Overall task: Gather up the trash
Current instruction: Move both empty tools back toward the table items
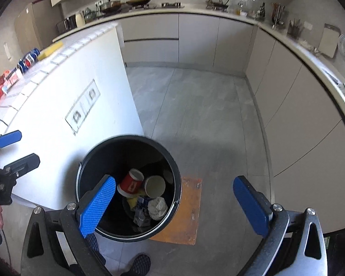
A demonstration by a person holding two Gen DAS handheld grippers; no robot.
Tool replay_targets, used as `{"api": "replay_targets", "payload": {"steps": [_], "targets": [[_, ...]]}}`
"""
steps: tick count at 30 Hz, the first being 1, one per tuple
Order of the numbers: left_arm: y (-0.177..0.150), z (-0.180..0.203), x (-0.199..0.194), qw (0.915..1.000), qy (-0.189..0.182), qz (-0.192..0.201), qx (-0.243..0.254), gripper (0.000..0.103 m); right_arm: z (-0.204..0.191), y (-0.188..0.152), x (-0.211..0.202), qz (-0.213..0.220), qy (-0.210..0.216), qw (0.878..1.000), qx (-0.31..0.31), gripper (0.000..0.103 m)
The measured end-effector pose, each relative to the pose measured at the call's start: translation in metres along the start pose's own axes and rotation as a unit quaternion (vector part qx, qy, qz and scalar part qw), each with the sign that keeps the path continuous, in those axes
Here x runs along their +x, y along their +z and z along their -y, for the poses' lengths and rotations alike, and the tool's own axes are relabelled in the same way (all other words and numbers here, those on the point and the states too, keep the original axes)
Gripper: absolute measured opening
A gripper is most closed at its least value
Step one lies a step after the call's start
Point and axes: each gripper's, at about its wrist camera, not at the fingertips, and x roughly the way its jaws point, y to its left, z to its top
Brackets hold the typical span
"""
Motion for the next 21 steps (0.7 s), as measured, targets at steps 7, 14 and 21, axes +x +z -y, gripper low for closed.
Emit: {"api": "replay_targets", "payload": {"steps": [7,14,21], "targets": [[0.009,-0.013,-0.032,0.9994,-0.001,0.03,-0.016,0.103,-0.018,0.014,-0.029,0.016,0.005,1.0,-0.007,0.103],[0.012,-0.031,-0.064,0.9974,0.01,0.062,-0.037,0.103,-0.038,0.022,-0.05,0.029,0.012,0.999,-0.016,0.103],[0.009,-0.057,-0.083,0.995,0.018,0.082,-0.055,0.103,-0.066,0.031,-0.064,0.044,0.015,0.998,-0.037,0.103]]}}
